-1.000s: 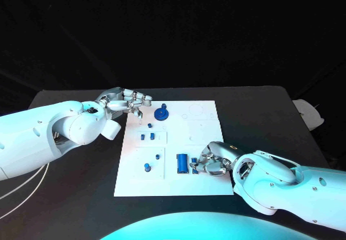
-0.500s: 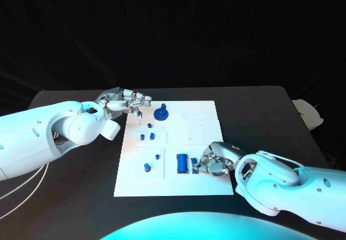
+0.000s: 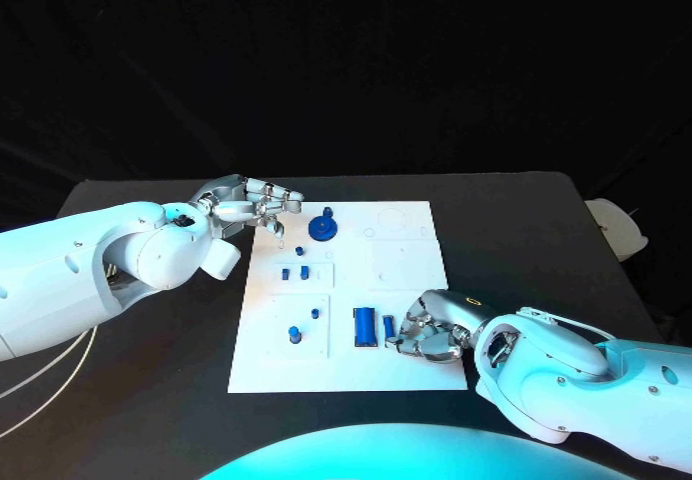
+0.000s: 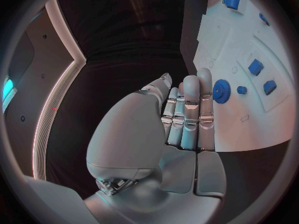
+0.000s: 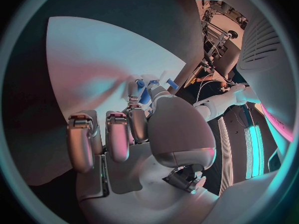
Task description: Assemble the parts on the task board
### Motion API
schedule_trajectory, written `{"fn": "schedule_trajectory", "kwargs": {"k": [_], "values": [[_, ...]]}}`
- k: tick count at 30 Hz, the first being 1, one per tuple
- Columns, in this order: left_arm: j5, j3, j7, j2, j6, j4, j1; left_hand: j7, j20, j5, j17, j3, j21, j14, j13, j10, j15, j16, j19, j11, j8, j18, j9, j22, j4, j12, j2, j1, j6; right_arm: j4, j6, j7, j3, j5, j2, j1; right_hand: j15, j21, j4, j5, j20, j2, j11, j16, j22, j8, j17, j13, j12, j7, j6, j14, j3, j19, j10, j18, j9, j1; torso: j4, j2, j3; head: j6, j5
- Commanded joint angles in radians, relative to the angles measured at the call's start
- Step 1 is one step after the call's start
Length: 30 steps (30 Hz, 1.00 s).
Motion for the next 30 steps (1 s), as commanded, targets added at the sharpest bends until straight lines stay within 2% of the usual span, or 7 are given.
{"fn": "schedule_trajectory", "kwargs": {"k": [1, 9, 19, 30], "values": [[-0.007, 0.0, 0.001, 0.0, 0.016, 0.002, 0.0, 0.0, -0.002, -0.002, -0.001, -0.003, -0.006, -0.006, 0.001, -0.005, 0.003, -0.004, 0.006, -0.001, 0.005, 0.006, 0.0, -0.001, -0.003, 0.004, 0.008, -0.005, -0.004, -0.002, 0.021, 0.007, 0.0, -0.016, -0.002, -0.002, -0.007, 0.004, 0.002, -0.005, -0.005, 0.007, 0.0, 0.006, 0.264, 0.007, 0.213, 0.082, 0.005, 0.0, 0.005, 0.091, -0.004, 0.106, 0.009, -0.014, 0.001, 0.007, 0.0001, 0.0, -0.0004, 0.0, 0.002], [-0.009, 0.0, -0.001, -0.001, 0.016, 0.002, 0.0, 0.0, -0.002, -0.002, -0.001, -0.003, -0.006, -0.006, 0.001, -0.005, 0.003, -0.004, 0.006, -0.001, 0.005, 0.006, 0.0, -0.001, -0.003, 0.004, 0.008, -0.005, -0.004, -0.008, 0.041, 0.007, 0.0, -0.012, -0.003, -0.002, -0.006, 0.004, 0.003, -0.005, -0.005, 0.008, 0.0, 0.006, 0.264, 0.007, 0.213, 0.082, 0.005, 0.0, 0.006, 0.091, -0.004, 0.106, 0.009, -0.014, 0.001, 0.008, 0.0004, 0.001, -0.0005, -0.002, 0.002], [-0.013, 0.0, -0.005, -0.002, 0.019, 0.002, 0.0, 0.0, -0.002, -0.002, -0.001, -0.003, -0.006, -0.006, 0.002, -0.008, 0.003, -0.003, 0.009, -0.001, 0.006, 0.006, 0.0, -0.002, -0.003, 0.006, 0.01, -0.005, -0.005, -0.026, 0.021, 0.007, 0.0, -0.022, 0.005, -0.002, -0.007, 0.004, 0.009, -0.002, -0.005, 0.023, -0.001, 0.008, 0.264, 0.008, 0.216, 0.084, 0.007, -0.001, 0.007, 0.092, -0.005, 0.106, 0.01, -0.014, 0.002, 0.011, 0.0003, 0.001, 0.0001, -0.002, 0.003], [-0.018, 0.0, -0.011, -0.002, 0.021, 0.002, 0.0, -0.001, -0.002, -0.002, -0.001, -0.002, -0.006, -0.006, 0.002, -0.008, 0.003, -0.003, 0.009, -0.001, 0.006, 0.006, 0.0, -0.002, -0.004, 0.007, 0.01, -0.004, -0.006, -0.051, 0.041, 0.005, 0.0, -0.024, 0.034, -0.002, -0.007, 0.004, 0.01, -0.002, -0.005, 0.026, -0.001, 0.007, 0.264, 0.008, 0.214, 0.083, 0.006, -0.001, 0.007, 0.091, -0.005, 0.106, 0.01, -0.014, 0.002, 0.012, -0.0006, 0.001, -0.0002, -0.007, 0.002]]}}
